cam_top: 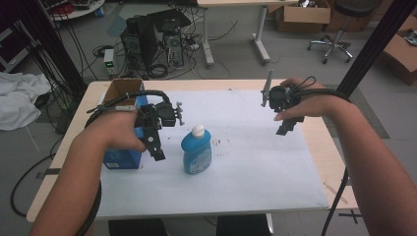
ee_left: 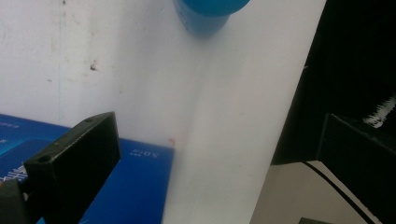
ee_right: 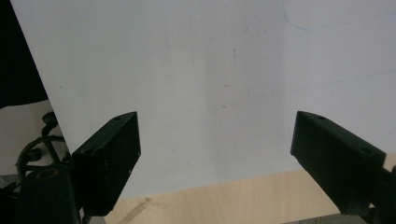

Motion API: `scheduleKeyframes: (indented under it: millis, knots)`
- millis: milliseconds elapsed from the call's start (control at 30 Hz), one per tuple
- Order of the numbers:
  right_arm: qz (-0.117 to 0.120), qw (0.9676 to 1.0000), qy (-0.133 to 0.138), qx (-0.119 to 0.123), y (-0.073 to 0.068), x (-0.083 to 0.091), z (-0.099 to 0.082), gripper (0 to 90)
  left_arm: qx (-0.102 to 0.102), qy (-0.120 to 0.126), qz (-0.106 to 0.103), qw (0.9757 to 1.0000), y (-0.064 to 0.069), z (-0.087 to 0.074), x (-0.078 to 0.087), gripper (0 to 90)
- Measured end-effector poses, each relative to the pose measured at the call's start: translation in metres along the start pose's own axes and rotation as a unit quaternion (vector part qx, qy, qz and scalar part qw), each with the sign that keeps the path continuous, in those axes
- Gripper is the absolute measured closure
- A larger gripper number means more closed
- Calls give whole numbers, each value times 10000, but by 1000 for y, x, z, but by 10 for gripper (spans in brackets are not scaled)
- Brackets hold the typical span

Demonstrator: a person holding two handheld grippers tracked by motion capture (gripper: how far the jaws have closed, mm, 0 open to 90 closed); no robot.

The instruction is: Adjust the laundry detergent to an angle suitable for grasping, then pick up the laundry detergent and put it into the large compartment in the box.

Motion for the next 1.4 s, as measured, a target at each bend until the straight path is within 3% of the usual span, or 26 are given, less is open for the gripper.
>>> scheduleKeyframes:
  millis: [233, 600, 933, 1400]
  knots:
    - [9, 10000, 4, 36, 0, -1, 3, 159, -64, -46, -24, 10000, -1, 2, -1, 1]
    - [-42, 10000, 37, -5, -2, 0, 3, 159, 52, -33, -79, 10000, 1, -1, -1, 2]
    - [-164, 9998, 40, -112, 3, 0, 2, 158, 55, -13, 37, 10000, -1, -1, 6, 2]
    - [-141, 9999, 57, 57, -2, -1, 7, 159, 121, -44, -27, 9999, 3, -1, -2, 1]
Point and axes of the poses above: each handheld gripper's, and its own axes: x roughly backward along the jaws, z roughly out of its top, y roughly to its right, the point moved 1 cm from there along -x, roughly forward along the jaws, and after that the axes turned 3 degrees about x, right-handed, at the moved point
